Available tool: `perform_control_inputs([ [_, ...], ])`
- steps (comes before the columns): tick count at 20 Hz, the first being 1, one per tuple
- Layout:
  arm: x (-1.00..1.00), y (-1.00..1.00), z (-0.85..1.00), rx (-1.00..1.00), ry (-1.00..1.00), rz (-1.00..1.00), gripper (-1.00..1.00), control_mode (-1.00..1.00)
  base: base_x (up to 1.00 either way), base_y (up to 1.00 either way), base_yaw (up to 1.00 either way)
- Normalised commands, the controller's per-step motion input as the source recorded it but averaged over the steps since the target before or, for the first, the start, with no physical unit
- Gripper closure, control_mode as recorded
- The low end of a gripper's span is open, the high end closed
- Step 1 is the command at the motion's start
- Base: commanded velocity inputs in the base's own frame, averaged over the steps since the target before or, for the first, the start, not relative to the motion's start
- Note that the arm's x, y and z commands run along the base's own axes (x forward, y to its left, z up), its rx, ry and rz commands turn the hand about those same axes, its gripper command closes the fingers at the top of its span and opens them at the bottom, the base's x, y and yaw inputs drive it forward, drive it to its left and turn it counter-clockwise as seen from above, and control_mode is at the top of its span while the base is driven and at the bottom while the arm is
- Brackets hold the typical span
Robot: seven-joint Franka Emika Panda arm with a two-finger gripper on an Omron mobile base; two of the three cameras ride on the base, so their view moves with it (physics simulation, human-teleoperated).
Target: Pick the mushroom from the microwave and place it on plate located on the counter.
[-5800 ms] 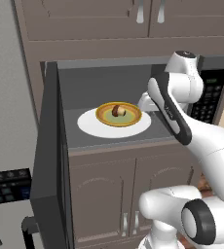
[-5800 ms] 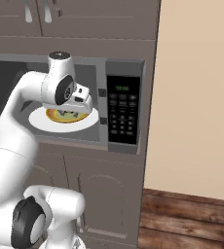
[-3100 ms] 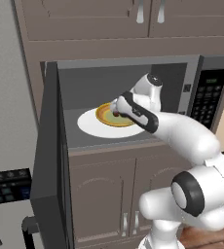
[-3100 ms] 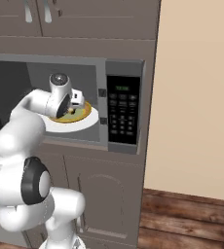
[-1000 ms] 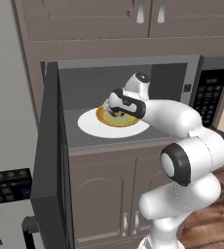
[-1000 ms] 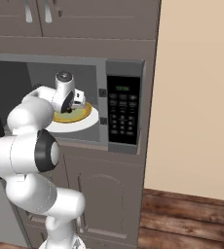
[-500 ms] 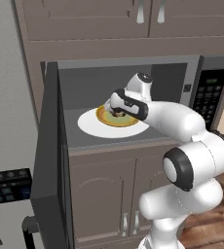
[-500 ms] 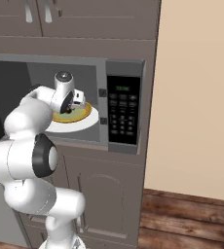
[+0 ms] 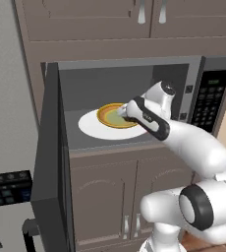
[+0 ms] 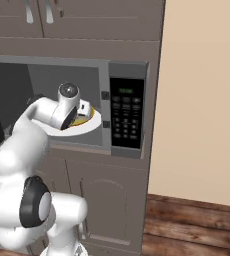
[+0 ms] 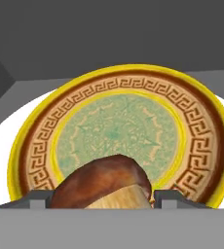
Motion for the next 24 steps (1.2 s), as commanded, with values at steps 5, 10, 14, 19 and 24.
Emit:
perform_control_inputs([
  [5, -0.37, -0.04, 0.58, 0.01, 0.0, -0.11, 1.0, -1.0, 0.0, 0.0, 0.0],
  [10, -0.5, 0.0, 0.65, 0.0, 0.06, -0.15, 1.0, -1.0, 0.0, 0.0, 0.0],
  [14, -0.96, -0.06, 0.25, 0.0, 0.03, -0.13, 1.0, -1.0, 0.0, 0.0, 0.0],
  [19, -0.96, -0.11, 0.0, 0.0, 0.0, -0.09, 1.0, -1.0, 0.0, 0.0, 0.0],
  [24, -0.55, 0.0, 0.36, 0.0, 0.02, 0.05, 1.0, -1.0, 0.0, 0.0, 0.0],
])
